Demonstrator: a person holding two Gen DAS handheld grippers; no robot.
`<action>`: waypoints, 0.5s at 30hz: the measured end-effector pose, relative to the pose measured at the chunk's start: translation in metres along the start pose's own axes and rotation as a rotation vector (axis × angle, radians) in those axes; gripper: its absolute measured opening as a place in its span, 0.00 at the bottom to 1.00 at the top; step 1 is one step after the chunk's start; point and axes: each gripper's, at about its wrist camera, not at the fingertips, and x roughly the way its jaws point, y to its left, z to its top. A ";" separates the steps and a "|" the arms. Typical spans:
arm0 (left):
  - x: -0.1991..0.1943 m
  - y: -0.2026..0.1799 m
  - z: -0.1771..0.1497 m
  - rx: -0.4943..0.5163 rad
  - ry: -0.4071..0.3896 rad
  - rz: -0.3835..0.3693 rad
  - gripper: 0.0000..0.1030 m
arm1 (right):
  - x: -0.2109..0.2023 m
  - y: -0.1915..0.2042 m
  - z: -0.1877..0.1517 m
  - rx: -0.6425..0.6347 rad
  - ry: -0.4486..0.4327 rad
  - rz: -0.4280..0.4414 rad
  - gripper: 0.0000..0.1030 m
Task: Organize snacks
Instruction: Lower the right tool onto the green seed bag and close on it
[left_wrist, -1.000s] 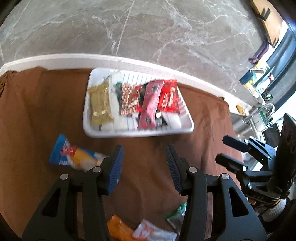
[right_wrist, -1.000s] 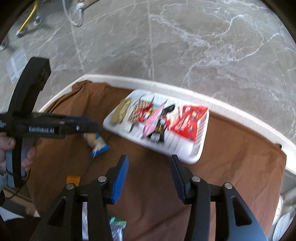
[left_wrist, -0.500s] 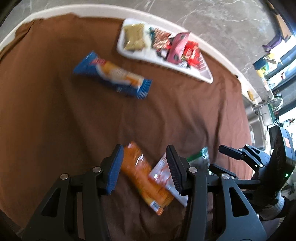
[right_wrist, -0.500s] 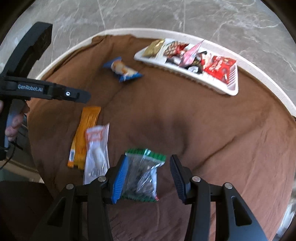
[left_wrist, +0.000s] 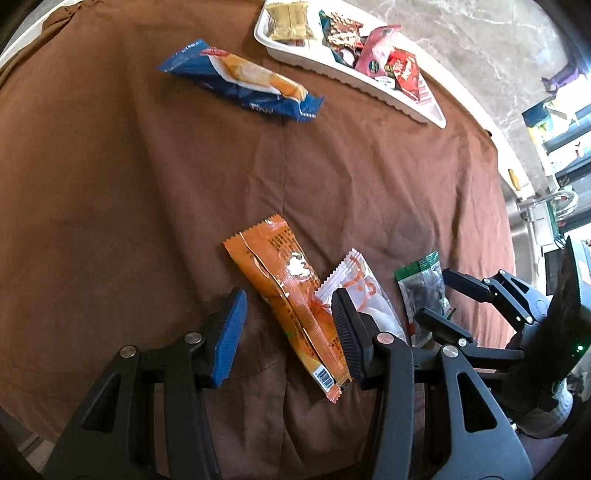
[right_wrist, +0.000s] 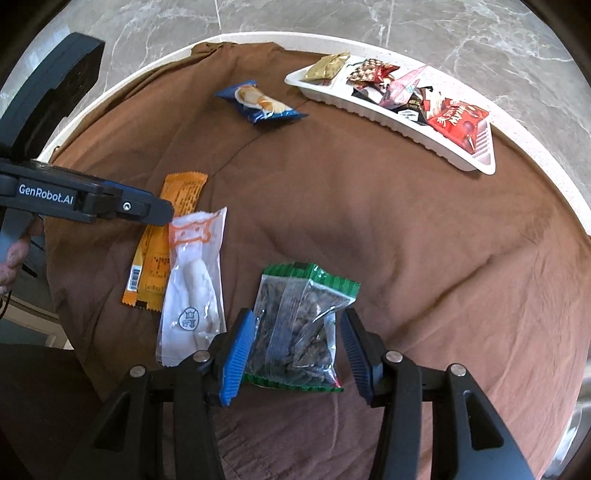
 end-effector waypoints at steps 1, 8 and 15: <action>0.002 -0.002 -0.001 0.006 0.004 0.006 0.44 | 0.000 0.001 -0.001 -0.003 0.002 -0.002 0.50; 0.012 -0.026 -0.001 0.086 0.003 0.035 0.45 | 0.002 0.008 -0.005 -0.032 0.007 -0.021 0.52; 0.013 -0.028 0.002 0.122 -0.003 0.042 0.45 | 0.003 0.008 -0.003 -0.059 0.007 -0.032 0.51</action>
